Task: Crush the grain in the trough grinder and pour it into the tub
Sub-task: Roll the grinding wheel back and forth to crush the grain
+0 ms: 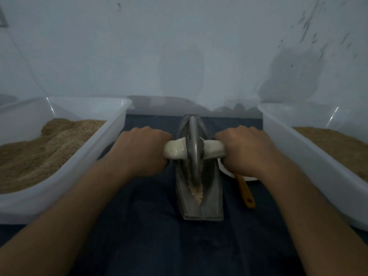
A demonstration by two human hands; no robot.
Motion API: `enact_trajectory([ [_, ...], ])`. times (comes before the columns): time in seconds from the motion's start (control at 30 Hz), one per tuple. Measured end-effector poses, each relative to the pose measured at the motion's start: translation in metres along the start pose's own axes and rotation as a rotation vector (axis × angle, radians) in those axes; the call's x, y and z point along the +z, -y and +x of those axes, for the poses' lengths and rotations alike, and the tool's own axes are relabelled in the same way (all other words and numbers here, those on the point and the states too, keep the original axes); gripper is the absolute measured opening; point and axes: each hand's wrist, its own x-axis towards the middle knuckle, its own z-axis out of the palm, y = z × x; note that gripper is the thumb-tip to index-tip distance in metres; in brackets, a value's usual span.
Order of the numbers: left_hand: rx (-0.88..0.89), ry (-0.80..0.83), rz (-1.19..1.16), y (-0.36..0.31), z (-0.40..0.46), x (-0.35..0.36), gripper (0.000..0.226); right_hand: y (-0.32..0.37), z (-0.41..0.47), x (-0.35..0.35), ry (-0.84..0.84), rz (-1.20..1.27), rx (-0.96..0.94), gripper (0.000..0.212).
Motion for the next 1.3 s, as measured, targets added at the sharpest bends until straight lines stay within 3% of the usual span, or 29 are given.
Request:
enact_trajectory([
  [0.1, 0.064, 0.25, -0.137, 0.004, -0.009, -0.02, 0.015, -0.001, -0.01, -0.015, 0.105, 0.0, -0.057, 0.023],
  [0.17, 0.06, 0.261, -0.171, 0.003, -0.009, -0.019, 0.016, 0.002, -0.009, -0.015, 0.092, -0.012, -0.047, 0.02],
  [0.37, -0.082, -0.276, 0.067, -0.006, 0.014, 0.023, 0.019, 0.009, 0.018, 0.019, -0.196, -0.109, 0.078, 0.016],
  [0.43, -0.064, -0.34, 0.124, -0.005, 0.019, 0.028, 0.024, 0.007, 0.02, 0.027, -0.242, -0.122, 0.072, 0.014],
  [0.5, -0.052, -0.268, 0.097, -0.003, 0.018, 0.023, 0.022, 0.005, 0.017, 0.024, -0.216, -0.108, 0.064, 0.018],
  [0.67, 0.052, 0.222, -0.077, 0.002, -0.006, -0.017, 0.019, -0.001, -0.006, -0.011, 0.081, -0.002, -0.055, 0.024],
  [0.77, 0.075, 0.307, -0.148, 0.003, -0.013, -0.025, 0.021, 0.002, -0.013, -0.02, 0.118, -0.004, -0.063, 0.029],
  [0.83, 0.018, 0.208, -0.096, 0.001, -0.009, -0.015, 0.022, 0.005, -0.004, -0.015, 0.094, -0.007, -0.012, 0.028],
  [1.0, -0.062, -0.352, 0.153, -0.011, 0.014, 0.023, 0.025, 0.003, 0.023, 0.027, -0.204, -0.043, 0.13, 0.019],
  [1.17, -0.058, -0.466, 0.055, -0.006, 0.013, 0.032, 0.035, -0.003, 0.019, 0.04, -0.422, -0.106, 0.075, 0.022],
  [1.3, -0.134, -0.523, -0.048, -0.007, 0.004, 0.035, 0.028, -0.004, 0.014, 0.024, -0.463, -0.152, 0.095, 0.046],
])
